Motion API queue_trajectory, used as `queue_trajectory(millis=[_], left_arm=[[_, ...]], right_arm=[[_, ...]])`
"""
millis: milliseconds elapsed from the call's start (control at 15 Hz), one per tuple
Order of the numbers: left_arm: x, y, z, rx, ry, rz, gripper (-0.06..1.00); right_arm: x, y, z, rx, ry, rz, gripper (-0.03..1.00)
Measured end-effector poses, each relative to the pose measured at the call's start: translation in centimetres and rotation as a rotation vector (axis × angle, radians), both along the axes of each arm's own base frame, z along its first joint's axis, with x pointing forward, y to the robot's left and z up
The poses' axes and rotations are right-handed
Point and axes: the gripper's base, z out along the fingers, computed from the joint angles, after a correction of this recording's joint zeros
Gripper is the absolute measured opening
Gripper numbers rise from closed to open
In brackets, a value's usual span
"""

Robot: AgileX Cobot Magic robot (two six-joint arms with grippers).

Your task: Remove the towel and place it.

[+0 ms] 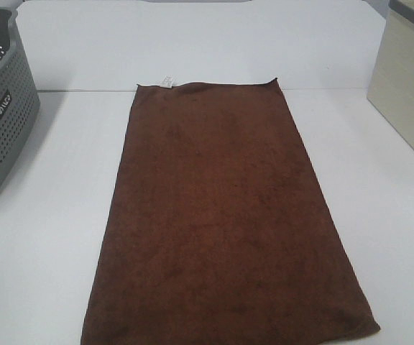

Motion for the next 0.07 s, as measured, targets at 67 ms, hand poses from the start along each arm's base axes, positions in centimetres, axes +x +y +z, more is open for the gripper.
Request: queue_trajectory(millis=[67], left_arm=[[0.01,-0.07,0.0,-0.007,-0.001,-0.005,0.87]], right_arm=[[0.0,0.0,0.0,0.0,0.0,0.0,0.78]])
